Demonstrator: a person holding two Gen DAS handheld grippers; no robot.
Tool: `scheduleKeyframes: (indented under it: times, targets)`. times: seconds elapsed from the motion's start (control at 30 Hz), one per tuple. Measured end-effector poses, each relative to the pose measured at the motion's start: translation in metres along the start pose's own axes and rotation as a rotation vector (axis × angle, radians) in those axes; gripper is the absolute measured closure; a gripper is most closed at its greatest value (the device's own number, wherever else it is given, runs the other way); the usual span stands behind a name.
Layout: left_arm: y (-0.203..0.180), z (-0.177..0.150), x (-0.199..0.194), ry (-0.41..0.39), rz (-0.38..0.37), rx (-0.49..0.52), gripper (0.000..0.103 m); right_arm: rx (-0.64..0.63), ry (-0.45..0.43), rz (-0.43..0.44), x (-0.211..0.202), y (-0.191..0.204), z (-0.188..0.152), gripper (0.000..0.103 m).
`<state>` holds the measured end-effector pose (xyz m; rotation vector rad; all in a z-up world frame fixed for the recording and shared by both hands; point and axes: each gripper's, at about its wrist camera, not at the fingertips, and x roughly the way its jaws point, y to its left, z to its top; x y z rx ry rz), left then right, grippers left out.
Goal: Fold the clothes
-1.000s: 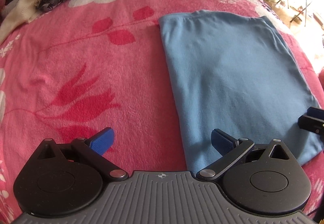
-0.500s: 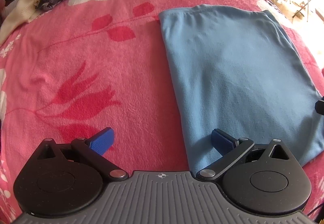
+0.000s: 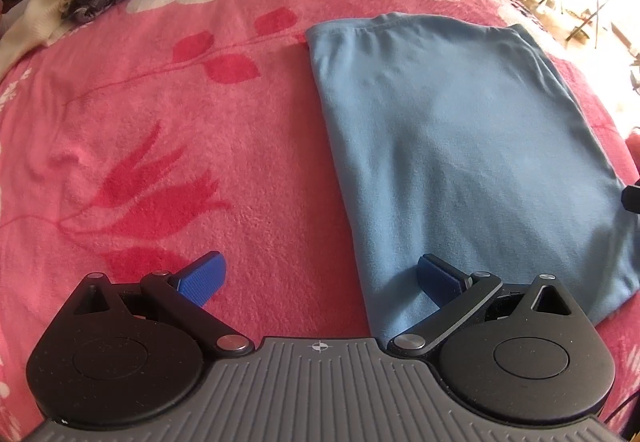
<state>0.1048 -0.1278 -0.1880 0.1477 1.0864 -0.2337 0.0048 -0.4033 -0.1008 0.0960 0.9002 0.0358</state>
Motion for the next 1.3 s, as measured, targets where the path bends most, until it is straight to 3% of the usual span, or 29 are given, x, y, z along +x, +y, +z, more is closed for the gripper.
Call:
scheduleKeyframes:
  times: [0.43, 1.0, 1.2, 1.3]
  targets:
    - [0.012, -0.005, 0.008, 0.008, -0.071, -0.058, 0.000, 0.029, 0.008, -0.002, 0.001, -0.007, -0.001, 0.073]
    - [0.025, -0.009, 0.007, -0.015, -0.156, -0.047, 0.000, 0.042, 0.019, 0.002, 0.007, -0.007, -0.001, 0.072]
    - [0.051, -0.004, -0.006, -0.096, -0.291, -0.171, 0.000, 0.051, -0.013, 0.016, 0.013, -0.016, 0.014, 0.072]
    - [0.062, 0.004, -0.004, -0.128, -0.330, -0.225, 0.004, 0.093, -0.042, 0.068, 0.020, -0.029, 0.031, 0.071]
